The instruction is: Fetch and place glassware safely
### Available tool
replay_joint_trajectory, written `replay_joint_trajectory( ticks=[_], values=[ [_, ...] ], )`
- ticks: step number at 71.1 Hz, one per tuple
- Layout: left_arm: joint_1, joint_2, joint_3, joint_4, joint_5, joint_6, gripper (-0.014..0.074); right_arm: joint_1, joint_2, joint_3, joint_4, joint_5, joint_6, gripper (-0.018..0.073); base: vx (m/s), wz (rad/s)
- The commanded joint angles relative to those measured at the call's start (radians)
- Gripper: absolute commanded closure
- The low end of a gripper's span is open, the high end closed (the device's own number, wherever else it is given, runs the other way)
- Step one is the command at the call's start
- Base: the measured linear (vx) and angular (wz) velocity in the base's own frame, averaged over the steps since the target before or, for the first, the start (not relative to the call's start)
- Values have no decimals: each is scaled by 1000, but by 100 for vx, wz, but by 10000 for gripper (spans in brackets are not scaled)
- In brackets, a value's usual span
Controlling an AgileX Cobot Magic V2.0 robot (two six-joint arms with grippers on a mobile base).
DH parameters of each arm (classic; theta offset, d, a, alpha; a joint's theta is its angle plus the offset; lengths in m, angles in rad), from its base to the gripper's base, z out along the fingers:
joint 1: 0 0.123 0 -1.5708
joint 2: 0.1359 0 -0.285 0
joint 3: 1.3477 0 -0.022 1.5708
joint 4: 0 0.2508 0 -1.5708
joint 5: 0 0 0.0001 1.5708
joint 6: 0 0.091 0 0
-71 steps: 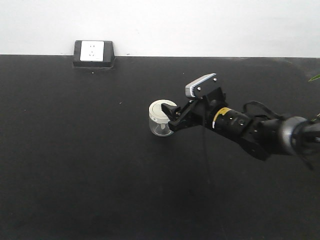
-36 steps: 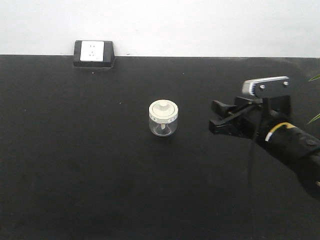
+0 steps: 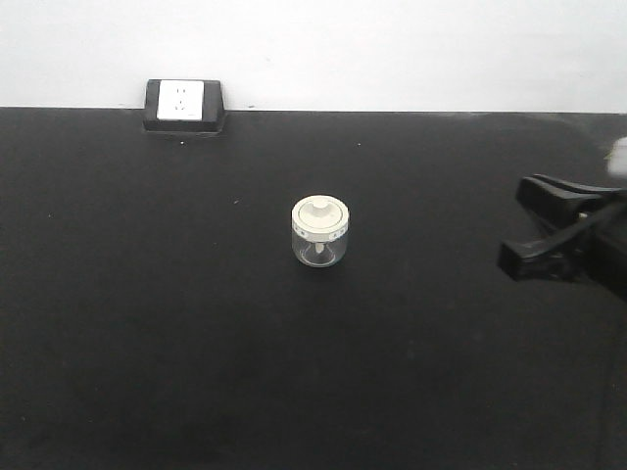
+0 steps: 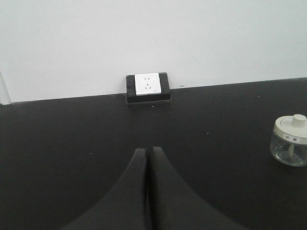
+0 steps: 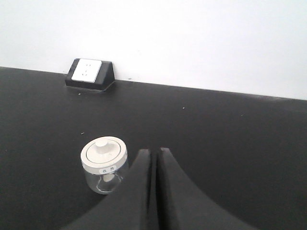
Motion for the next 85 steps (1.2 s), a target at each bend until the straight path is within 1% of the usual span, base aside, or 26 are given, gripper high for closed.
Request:
replay_joint_trajectory(
  ticks=[1, 14, 21, 27, 37, 59, 85],
  values=[
    [3, 9, -25, -3, -71, -5, 603, -46, -84, -25, 1, 46, -12, 562, 0, 0],
    [3, 9, -25, -3, -71, -5, 603, -181, -225, -25, -19, 170, -12, 562, 0, 0],
    [3, 9, -25, -3, -71, -5, 603, -234, -298, -25, -41, 226, -12, 562, 0, 0],
    [3, 9, -25, -3, -71, -5, 603, -258, -352, -25, -51, 281, -12, 562, 0, 0],
    [3, 9, -25, -3, -71, -5, 603, -257, -430, -25, -55, 359, -12, 562, 0, 0],
    [3, 9, -25, -3, -71, -5, 603, -257, -558, -25, -67, 468, -3, 562, 0, 0],
    [3, 9, -25, -3, -71, -5, 603, -257, -580, -25, -78, 494, -3, 562, 0, 0]
  ],
)
